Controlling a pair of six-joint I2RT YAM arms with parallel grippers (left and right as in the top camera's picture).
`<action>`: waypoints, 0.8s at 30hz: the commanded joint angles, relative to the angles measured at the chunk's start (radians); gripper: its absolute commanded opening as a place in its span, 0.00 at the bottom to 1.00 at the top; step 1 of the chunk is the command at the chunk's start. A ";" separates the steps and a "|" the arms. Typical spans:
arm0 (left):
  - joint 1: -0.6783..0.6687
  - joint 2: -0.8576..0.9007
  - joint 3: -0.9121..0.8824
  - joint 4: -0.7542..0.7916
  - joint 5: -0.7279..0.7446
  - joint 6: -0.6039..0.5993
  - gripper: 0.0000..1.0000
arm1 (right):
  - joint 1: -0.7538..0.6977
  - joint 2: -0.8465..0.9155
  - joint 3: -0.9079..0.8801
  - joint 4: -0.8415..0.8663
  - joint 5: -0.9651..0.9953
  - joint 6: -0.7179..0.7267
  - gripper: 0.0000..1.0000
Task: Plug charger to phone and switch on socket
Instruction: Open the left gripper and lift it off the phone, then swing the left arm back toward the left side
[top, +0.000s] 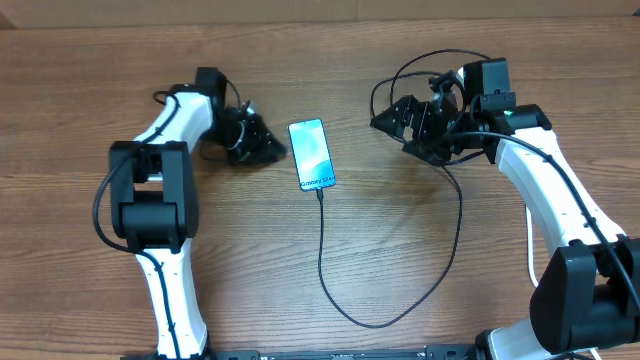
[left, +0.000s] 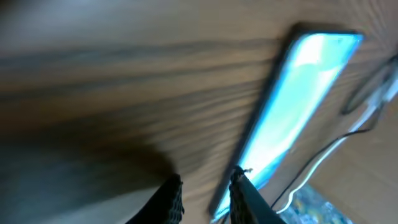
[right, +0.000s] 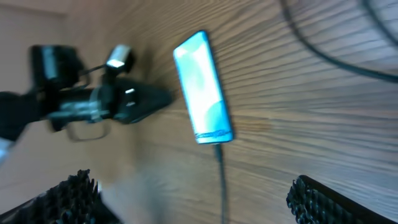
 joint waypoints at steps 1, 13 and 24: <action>0.054 0.026 0.126 -0.108 -0.080 0.117 0.20 | -0.001 -0.018 0.013 0.000 0.129 -0.007 1.00; 0.122 0.023 0.748 -0.585 -0.081 0.265 0.19 | -0.001 -0.018 0.013 -0.013 0.322 -0.007 1.00; 0.109 -0.150 1.102 -0.706 -0.084 0.267 0.22 | -0.001 -0.018 0.013 -0.028 0.325 -0.007 1.00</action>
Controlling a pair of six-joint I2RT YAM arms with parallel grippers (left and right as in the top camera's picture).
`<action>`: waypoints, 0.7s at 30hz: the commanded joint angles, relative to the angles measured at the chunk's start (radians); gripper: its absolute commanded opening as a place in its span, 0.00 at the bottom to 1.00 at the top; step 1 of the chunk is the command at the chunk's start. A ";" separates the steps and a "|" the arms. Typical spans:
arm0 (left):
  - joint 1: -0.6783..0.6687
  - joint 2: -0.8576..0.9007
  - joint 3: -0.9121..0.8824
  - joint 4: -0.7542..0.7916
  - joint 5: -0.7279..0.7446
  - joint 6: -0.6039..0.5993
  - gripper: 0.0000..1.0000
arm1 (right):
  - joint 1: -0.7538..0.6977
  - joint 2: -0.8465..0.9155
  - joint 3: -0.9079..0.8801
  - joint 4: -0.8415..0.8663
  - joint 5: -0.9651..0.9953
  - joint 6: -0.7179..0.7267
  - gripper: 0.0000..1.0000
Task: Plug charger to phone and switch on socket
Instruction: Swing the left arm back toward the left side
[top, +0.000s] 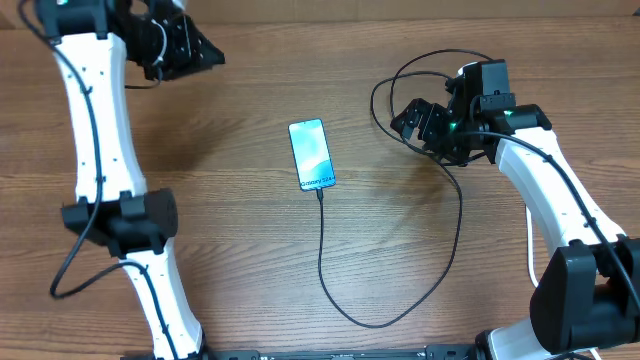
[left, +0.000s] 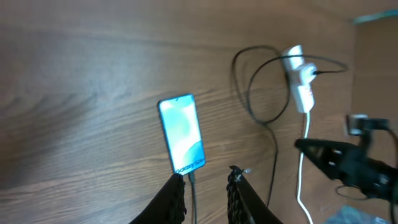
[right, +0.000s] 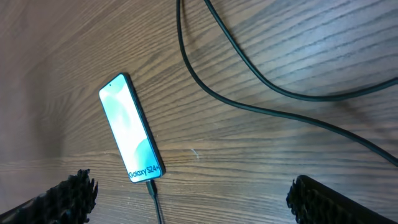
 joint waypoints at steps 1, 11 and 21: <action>-0.010 -0.139 0.031 -0.006 -0.011 0.018 0.24 | -0.001 -0.018 0.013 -0.010 0.018 -0.007 1.00; -0.095 -0.488 -0.164 -0.006 -0.173 0.018 0.67 | -0.001 -0.018 0.013 -0.035 0.018 -0.007 1.00; -0.200 -0.706 -0.537 -0.006 -0.423 -0.054 1.00 | -0.001 -0.018 0.013 -0.047 0.017 -0.007 1.00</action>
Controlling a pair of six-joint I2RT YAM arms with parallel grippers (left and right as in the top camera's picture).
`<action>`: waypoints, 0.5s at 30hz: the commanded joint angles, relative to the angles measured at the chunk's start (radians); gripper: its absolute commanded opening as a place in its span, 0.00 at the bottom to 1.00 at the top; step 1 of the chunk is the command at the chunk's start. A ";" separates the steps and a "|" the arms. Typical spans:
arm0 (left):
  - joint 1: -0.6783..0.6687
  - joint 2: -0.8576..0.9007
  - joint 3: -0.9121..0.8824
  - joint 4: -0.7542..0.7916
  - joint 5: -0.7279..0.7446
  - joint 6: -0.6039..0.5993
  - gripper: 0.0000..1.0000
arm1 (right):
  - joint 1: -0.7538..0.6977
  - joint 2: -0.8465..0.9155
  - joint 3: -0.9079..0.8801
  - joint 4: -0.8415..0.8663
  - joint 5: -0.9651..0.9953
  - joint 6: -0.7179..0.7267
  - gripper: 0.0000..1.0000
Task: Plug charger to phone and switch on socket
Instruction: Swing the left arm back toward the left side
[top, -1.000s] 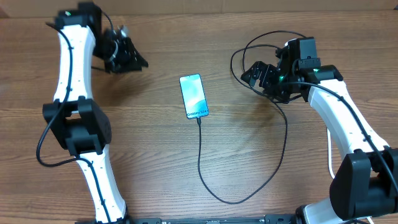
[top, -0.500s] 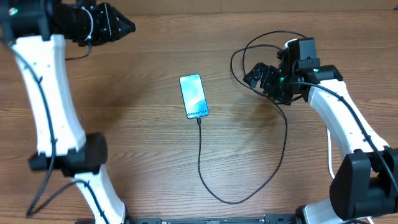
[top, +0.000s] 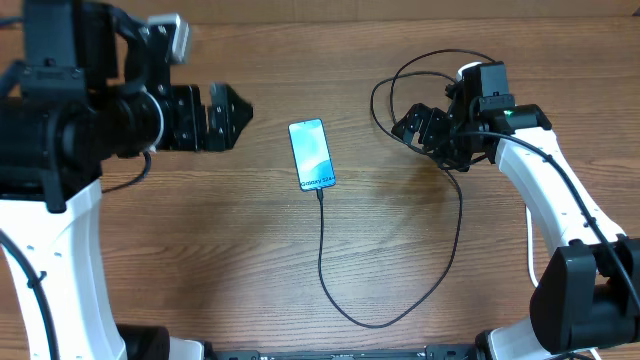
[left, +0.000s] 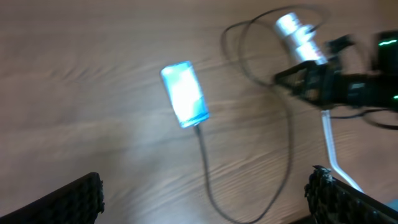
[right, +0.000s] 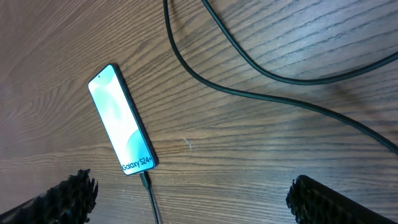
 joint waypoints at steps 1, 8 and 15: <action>-0.017 -0.031 -0.132 0.003 -0.133 -0.045 0.99 | -0.001 -0.018 0.013 -0.002 0.010 -0.006 1.00; -0.018 -0.071 -0.385 0.003 -0.135 -0.062 1.00 | -0.001 -0.019 0.014 -0.003 0.010 -0.004 1.00; -0.033 -0.188 -0.594 0.054 -0.197 -0.130 1.00 | -0.030 -0.019 0.014 0.032 0.037 -0.004 1.00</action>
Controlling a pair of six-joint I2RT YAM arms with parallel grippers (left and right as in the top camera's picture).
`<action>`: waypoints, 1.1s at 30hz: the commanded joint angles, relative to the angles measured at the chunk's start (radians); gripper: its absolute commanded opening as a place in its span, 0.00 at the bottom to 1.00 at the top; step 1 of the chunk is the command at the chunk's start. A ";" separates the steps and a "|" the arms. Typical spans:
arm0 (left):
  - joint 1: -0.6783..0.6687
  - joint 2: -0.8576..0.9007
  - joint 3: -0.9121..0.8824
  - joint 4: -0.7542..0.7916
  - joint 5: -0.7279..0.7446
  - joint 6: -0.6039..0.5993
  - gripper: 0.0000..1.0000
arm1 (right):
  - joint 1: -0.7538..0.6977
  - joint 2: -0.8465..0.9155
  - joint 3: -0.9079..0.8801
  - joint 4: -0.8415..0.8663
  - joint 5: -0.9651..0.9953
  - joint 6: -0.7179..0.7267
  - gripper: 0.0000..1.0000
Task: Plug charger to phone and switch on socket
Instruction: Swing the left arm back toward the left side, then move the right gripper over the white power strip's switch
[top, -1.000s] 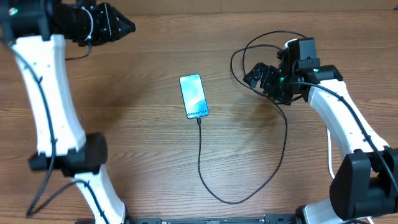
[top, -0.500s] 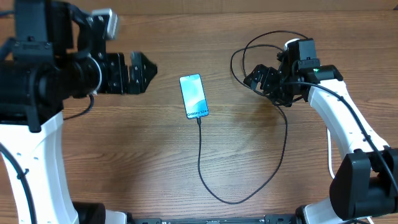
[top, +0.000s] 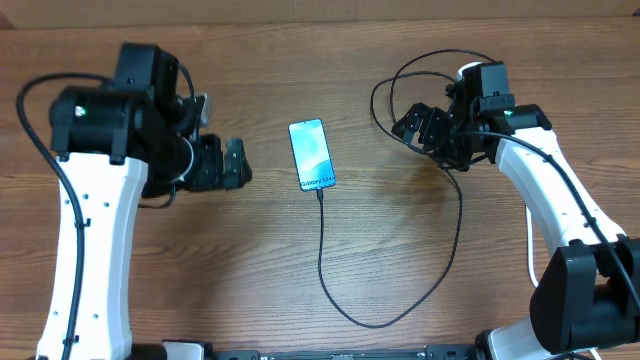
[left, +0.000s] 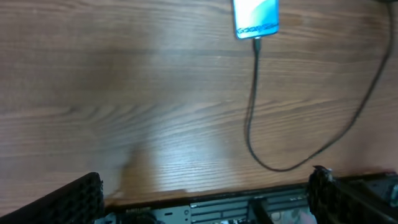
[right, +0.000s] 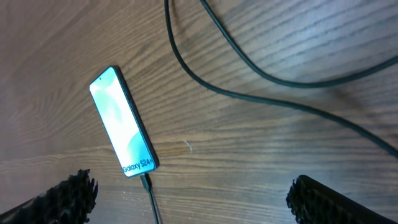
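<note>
The phone (top: 311, 153) lies face up mid-table with its screen lit, also seen in the left wrist view (left: 255, 15) and the right wrist view (right: 122, 130). The charger cable (top: 322, 250) is plugged into its near end and loops toward the right side. My left gripper (top: 222, 163) hangs open to the left of the phone, holding nothing (left: 205, 205). My right gripper (top: 425, 125) is open above the coiled black cord (right: 249, 68), also empty (right: 199, 205). The white socket (top: 465, 71) is mostly hidden behind the right wrist.
The wooden table (top: 250, 300) has its front edge (left: 186, 198) in the left wrist view, with a black frame rail below it. The cable's long loop (top: 375, 324) lies near that edge.
My left arm has moved down and toward the front, its open gripper now left of the phone and its camera facing the table's front edge. The right arm and phone are unchanged.
My left gripper was shut right beside the phone's left edge, with the cable plugged in. Then it was shut at the back left corner, then open high over the table, and now hangs open left of the phone. The right gripper stayed open near the socket.
</note>
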 joint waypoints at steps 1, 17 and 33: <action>-0.014 -0.138 -0.087 0.051 -0.062 -0.064 1.00 | -0.037 -0.019 0.014 0.021 0.043 -0.004 1.00; -0.015 -0.415 -0.529 0.409 -0.171 -0.177 1.00 | -0.329 -0.008 0.014 0.319 0.601 -0.005 1.00; -0.015 -0.249 -0.526 0.404 -0.126 -0.132 1.00 | -0.406 0.102 0.201 0.234 0.541 -0.325 1.00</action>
